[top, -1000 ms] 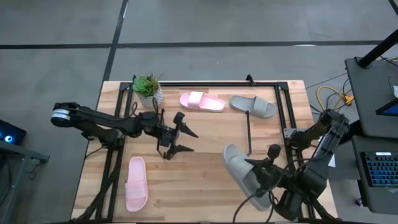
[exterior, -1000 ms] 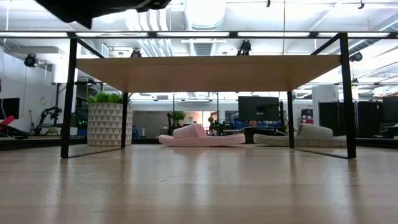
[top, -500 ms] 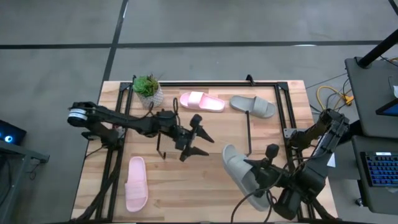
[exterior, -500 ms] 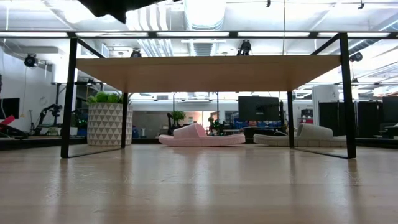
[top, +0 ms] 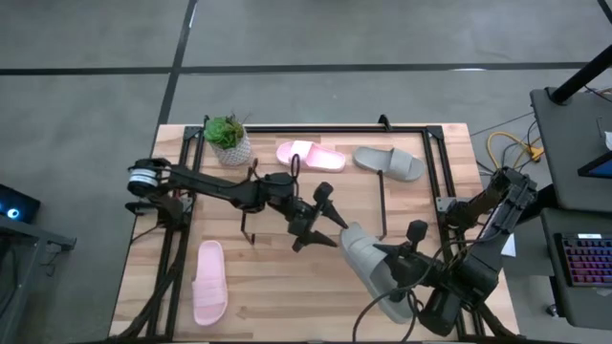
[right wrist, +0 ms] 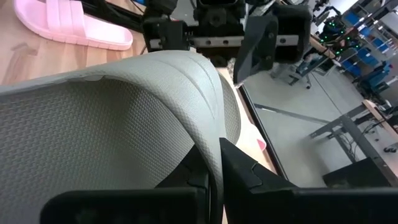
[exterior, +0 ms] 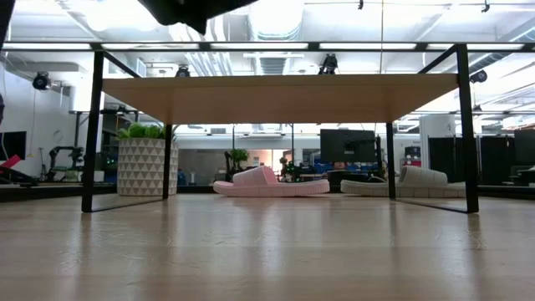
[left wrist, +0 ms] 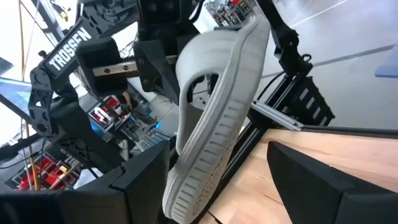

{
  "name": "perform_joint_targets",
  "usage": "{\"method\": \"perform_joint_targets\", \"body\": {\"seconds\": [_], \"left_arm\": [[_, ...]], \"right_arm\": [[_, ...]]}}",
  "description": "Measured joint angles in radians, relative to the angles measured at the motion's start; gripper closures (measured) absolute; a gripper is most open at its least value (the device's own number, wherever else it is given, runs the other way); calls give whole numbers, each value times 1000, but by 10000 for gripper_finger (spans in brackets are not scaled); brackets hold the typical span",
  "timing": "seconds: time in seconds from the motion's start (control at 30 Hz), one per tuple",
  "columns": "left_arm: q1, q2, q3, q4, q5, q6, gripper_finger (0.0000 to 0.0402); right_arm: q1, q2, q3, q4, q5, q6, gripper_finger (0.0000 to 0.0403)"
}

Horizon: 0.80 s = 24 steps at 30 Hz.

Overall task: Pick and place slides into the shelf
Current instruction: Put the bottom gray slide on the shelf

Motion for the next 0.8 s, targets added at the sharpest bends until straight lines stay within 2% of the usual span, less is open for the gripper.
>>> {"method": "perform_joint_targets", "body": {"seconds": [0.33, 0.47, 0.6, 0.8], "left_arm": [[-9, 75, 88, 1, 32, 0, 146], [-13, 74, 91, 0, 34, -1, 161], [-13, 67, 91, 1, 35, -2, 203], [-13, 67, 99, -6, 46, -1, 297]], "right_arm": [[-7, 0, 0, 4, -1, 0, 391], [-9, 0, 0, 4, -1, 0, 391], [-13, 0, 0, 3, 0, -1, 391], [-25, -1, 0, 3, 1, 0, 391]]}}
